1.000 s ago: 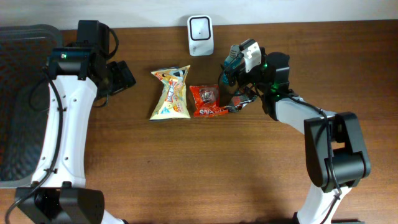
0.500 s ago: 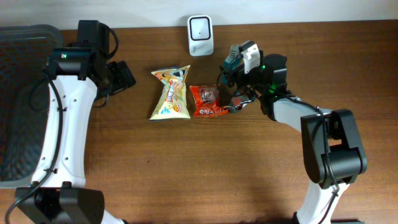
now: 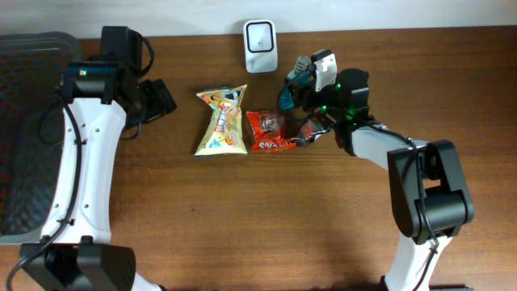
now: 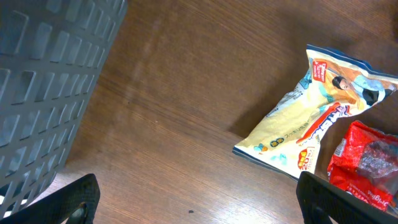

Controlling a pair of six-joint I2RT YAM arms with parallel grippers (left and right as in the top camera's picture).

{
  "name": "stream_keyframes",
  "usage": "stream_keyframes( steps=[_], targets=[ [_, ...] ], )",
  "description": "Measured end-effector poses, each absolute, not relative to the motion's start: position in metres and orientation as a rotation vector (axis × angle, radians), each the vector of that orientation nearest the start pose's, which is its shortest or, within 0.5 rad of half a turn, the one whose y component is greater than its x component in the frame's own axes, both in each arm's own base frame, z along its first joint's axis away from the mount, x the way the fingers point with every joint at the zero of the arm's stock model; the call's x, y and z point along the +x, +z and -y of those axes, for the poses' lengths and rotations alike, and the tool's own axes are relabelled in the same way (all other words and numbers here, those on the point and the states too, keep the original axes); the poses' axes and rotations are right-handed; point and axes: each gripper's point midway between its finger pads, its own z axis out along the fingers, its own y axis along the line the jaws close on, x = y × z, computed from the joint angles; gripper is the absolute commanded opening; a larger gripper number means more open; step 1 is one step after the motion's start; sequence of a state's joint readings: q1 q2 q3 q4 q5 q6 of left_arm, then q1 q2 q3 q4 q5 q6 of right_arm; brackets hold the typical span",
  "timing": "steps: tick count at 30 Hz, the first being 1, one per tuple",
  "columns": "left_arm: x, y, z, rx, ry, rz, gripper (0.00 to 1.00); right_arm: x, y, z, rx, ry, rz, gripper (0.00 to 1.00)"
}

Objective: Scan the item barcode
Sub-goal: 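Raise the teal Listerine bottle to the scanner window with the right gripper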

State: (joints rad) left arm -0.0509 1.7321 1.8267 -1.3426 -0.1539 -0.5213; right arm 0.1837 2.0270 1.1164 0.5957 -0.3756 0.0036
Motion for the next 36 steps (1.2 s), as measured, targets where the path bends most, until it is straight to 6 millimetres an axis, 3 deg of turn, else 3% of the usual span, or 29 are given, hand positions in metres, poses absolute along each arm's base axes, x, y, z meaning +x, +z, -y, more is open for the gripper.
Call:
stream_keyframes(
  steps=[4,7,12,14,23,27,30,36],
  targets=[
    [0.379,0.226,-0.007,-0.684,0.078,-2.703,0.99,0.541,0.126,-0.178,-0.34,0.412,-1.858,0.69],
    [0.379,0.226,-0.007,-0.684,0.077,-2.703,0.99,0.552,0.147,-0.198,-0.219,0.372,-1.875,0.67],
    [0.379,0.226,-0.007,-0.684,0.078,-2.703,0.99,0.573,0.193,-0.202,0.08,0.429,-1.854,0.63],
    [0.379,0.226,-0.007,-0.684,0.078,-2.703,0.99,0.576,0.202,-0.201,0.197,0.499,-1.84,0.63],
    [0.379,0.226,-0.007,-0.684,0.078,-2.703,0.99,0.583,0.197,-0.2,0.804,0.912,-1.754,0.64],
    [0.379,0.226,-0.007,-0.684,0.078,-2.703,0.99,0.604,0.166,-0.214,1.068,1.065,-1.749,0.63],
    [0.379,0.226,-0.007,-0.684,0.078,-2.703,0.99,0.61,0.156,-0.219,1.178,1.112,-1.753,0.63],
    [0.379,0.226,-0.007,-0.684,0.078,-2.703,0.99,0.616,0.164,-0.222,1.338,1.215,-1.672,0.63]
  ],
)
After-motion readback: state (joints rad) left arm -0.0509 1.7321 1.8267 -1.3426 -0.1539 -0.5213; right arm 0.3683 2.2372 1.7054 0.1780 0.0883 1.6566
